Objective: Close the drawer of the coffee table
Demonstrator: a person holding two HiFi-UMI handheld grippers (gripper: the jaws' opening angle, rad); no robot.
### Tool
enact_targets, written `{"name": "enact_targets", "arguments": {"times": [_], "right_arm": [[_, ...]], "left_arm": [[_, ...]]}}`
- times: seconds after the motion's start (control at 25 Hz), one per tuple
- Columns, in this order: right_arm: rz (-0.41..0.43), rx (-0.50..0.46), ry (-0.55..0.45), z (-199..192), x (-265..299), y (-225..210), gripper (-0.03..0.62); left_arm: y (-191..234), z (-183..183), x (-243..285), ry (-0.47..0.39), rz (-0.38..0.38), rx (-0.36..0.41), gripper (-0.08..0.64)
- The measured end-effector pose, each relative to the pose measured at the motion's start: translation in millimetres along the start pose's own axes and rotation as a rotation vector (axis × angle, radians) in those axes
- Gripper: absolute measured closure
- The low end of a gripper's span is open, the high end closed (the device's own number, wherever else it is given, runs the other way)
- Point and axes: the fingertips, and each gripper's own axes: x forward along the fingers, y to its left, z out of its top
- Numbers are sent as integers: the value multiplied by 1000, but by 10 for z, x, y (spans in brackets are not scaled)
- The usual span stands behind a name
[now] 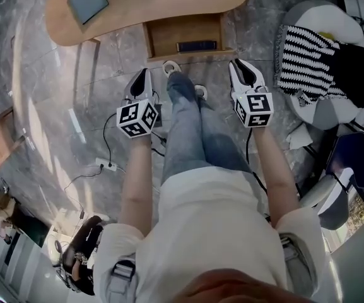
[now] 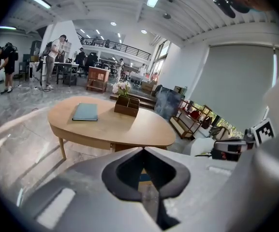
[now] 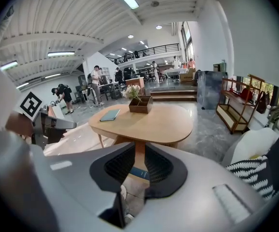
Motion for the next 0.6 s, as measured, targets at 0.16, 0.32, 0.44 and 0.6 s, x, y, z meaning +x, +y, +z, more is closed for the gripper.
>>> {"name": "enact_targets", "arguments": {"times": [0.16, 0.32, 0.44, 0.6], "right_arm": [[-17, 25, 29, -246, 165, -63, 521], [-31, 45, 66, -480, 330, -150, 490], [-44, 56, 95, -650, 446, -221, 471], [-62, 57, 137, -904, 555, -324, 458]], "left_arm": [[167, -259, 143, 50, -6, -3, 517], [338, -504, 302, 95, 1, 3, 486], [436, -681, 427, 133, -7, 6, 449], [504, -926, 571, 181, -18, 34, 408]]}}
